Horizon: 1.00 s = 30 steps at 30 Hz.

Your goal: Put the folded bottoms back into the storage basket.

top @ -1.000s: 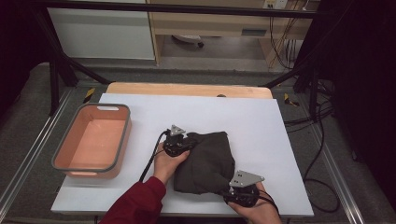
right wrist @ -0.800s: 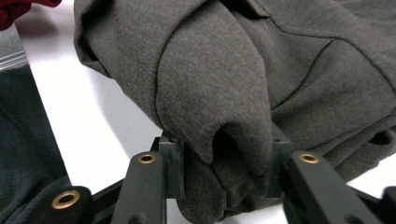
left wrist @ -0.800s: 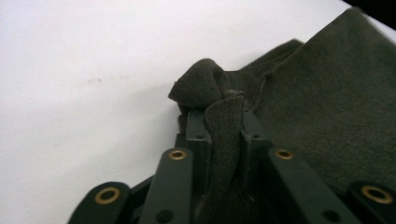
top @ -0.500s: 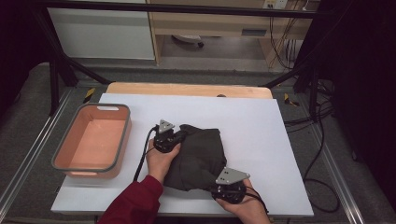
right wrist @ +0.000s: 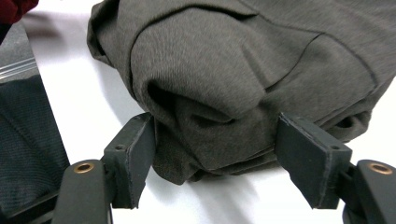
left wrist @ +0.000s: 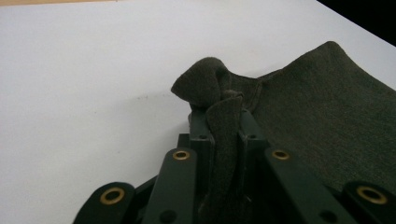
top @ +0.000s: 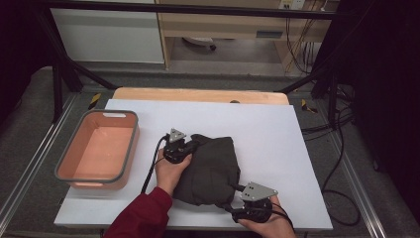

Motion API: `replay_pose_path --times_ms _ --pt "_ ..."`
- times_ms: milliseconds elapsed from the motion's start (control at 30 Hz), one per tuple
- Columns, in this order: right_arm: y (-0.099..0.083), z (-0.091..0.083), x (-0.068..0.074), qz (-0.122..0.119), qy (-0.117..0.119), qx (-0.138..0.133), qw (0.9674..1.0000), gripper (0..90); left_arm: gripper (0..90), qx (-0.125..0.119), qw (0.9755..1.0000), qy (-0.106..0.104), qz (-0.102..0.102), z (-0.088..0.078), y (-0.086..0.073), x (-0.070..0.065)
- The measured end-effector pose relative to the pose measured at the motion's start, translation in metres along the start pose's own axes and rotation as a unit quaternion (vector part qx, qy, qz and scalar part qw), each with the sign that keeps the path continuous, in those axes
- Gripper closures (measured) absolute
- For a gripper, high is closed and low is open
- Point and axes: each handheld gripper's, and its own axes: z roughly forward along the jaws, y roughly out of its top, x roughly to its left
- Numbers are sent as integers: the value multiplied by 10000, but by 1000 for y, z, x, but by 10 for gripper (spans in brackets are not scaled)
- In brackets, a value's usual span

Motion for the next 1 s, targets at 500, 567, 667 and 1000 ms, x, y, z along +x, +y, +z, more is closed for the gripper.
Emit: replay_pose_path --times_ms 500,567,667,1000 --pt "6 22 7 -351 -33 218 9991 609 797 -88 9999 -20 -125 -5 1 -1" --pt "9 18 5 -250 39 172 9995 651 799 -166 9998 -33 -141 -11 5 -2" --pt "10 14 2 -134 51 51 9999 658 799 -259 9995 -62 -165 -18 10 -2" --pt "20 9 -3 -38 -62 -268 9996 667 802 -499 9987 -47 12 -29 36 -8"
